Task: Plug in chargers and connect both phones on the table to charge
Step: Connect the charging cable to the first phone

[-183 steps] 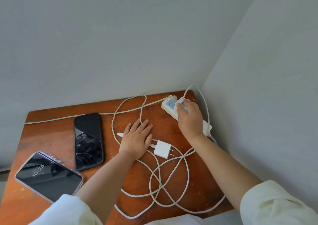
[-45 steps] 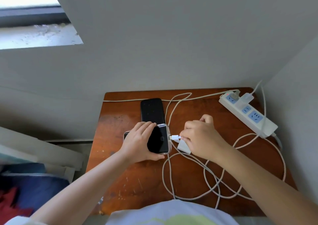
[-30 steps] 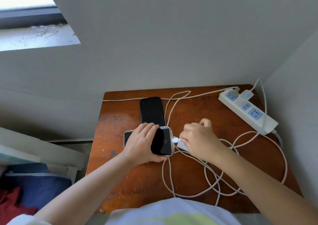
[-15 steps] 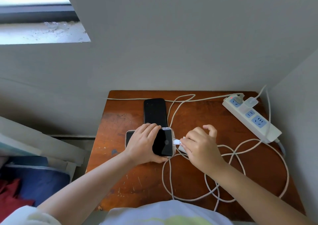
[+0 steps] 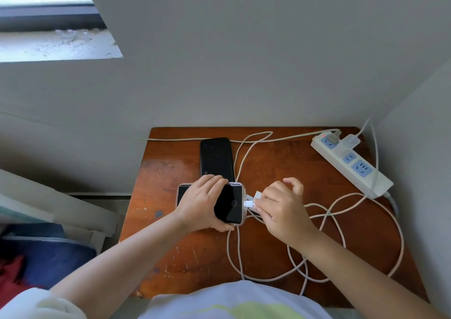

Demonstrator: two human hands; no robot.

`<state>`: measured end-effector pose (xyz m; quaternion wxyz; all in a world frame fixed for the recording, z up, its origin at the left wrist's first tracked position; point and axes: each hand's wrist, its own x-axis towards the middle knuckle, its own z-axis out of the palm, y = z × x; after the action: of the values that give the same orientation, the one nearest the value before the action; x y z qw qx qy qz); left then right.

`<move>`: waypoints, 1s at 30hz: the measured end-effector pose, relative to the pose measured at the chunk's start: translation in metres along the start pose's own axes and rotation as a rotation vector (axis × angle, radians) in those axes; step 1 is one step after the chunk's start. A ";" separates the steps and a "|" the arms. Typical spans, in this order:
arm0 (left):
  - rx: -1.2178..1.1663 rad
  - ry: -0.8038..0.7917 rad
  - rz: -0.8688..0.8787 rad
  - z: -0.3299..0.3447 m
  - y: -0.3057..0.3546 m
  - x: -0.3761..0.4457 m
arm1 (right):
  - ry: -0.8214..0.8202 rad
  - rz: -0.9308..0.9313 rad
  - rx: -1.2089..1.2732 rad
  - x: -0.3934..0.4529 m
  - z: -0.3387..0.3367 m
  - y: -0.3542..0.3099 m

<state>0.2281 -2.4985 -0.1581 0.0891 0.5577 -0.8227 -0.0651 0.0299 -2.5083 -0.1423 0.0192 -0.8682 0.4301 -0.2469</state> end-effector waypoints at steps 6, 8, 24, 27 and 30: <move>-0.003 -0.003 -0.006 -0.001 0.001 0.002 | 0.042 0.019 0.003 -0.002 0.002 -0.003; -0.020 -0.016 -0.007 0.001 0.001 0.002 | 0.036 0.006 0.005 -0.001 0.001 -0.001; 0.045 -0.007 0.024 -0.002 0.005 0.006 | 0.053 -0.001 0.007 -0.003 0.001 0.001; 0.063 -0.024 0.023 -0.003 0.006 0.007 | 0.039 0.001 0.013 -0.003 0.001 0.004; 0.120 -0.042 0.038 -0.005 0.008 0.007 | 0.036 0.003 0.021 -0.005 0.003 0.004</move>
<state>0.2196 -2.5026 -0.1515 0.0393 0.5448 -0.8372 -0.0254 0.0257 -2.5075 -0.1475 0.0207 -0.8625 0.4293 -0.2670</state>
